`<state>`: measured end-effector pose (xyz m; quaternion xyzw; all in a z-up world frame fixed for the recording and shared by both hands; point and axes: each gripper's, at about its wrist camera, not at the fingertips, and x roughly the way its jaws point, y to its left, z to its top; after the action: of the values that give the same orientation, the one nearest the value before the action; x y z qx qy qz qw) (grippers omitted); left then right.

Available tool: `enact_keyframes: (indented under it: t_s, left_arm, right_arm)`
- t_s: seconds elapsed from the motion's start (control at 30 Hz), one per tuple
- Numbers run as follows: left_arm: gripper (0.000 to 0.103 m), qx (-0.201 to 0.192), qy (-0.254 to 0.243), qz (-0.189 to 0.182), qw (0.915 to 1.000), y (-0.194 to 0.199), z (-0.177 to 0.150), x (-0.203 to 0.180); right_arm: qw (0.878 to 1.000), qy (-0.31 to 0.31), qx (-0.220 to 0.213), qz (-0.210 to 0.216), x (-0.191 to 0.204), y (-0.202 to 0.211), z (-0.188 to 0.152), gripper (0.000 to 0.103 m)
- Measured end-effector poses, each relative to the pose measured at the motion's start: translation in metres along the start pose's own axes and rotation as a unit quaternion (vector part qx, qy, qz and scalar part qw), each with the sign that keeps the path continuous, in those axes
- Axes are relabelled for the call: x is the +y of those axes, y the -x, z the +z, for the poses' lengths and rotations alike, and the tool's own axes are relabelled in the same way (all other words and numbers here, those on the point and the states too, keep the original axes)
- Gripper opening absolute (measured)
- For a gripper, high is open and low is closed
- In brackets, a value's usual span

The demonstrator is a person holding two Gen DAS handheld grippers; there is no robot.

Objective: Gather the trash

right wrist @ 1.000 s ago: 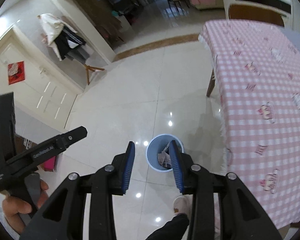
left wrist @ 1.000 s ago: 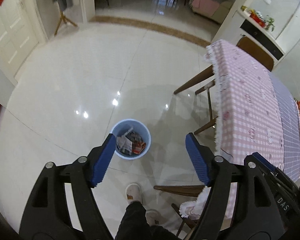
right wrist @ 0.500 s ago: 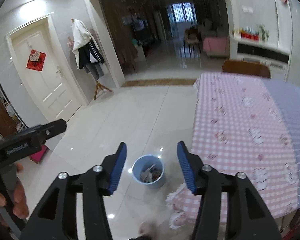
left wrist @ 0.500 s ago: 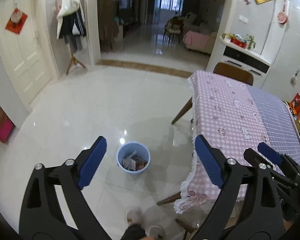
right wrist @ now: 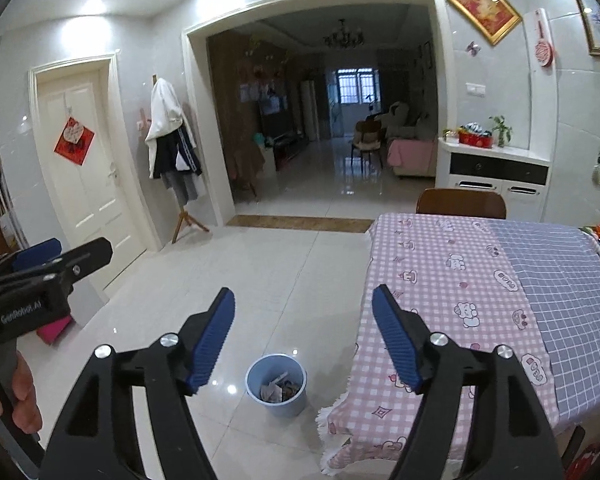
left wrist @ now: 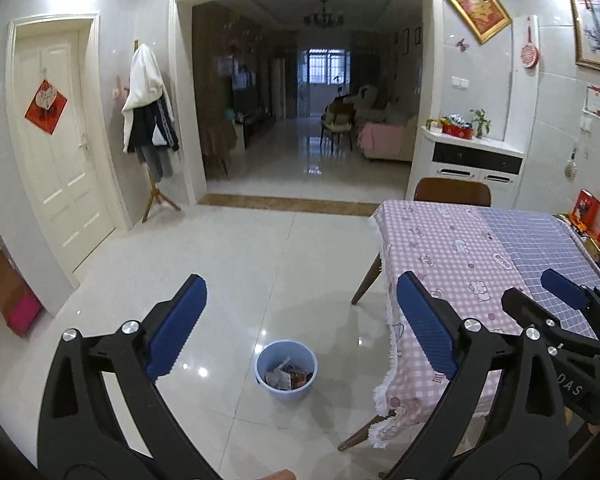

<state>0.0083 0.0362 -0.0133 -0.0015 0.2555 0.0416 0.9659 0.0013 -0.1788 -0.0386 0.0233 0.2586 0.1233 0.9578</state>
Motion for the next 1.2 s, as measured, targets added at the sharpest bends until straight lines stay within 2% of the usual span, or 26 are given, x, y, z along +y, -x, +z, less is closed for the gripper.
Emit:
enact_keyframes:
  t_s: [0.4,0.67,0.93,1.2]
  left_arm:
    - [0.095,-0.049,-0.003,-0.027,0.9984,0.045,0.008,0.021]
    - [0.095,-0.058,-0.010,-0.034,0.9977,0.053,0.008,0.023]
    - [0.095,-0.051,-0.007,-0.052,0.9973,0.056,0.005,0.026]
    - [0.095,-0.055,-0.013,-0.049,0.9972,0.056,0.005,0.024]
  right_arm:
    - [0.999,-0.002,-0.027,-0.021,0.034,0.046,-0.002,0.077]
    - [0.999,-0.005,-0.032,-0.020,0.042,0.056,-0.002,0.077]
    - [0.999,-0.004,-0.030,-0.021,0.049,0.058,-0.001,0.078]
    - [0.999,-0.005,-0.025,-0.022,0.049,0.055,-0.001,0.078]
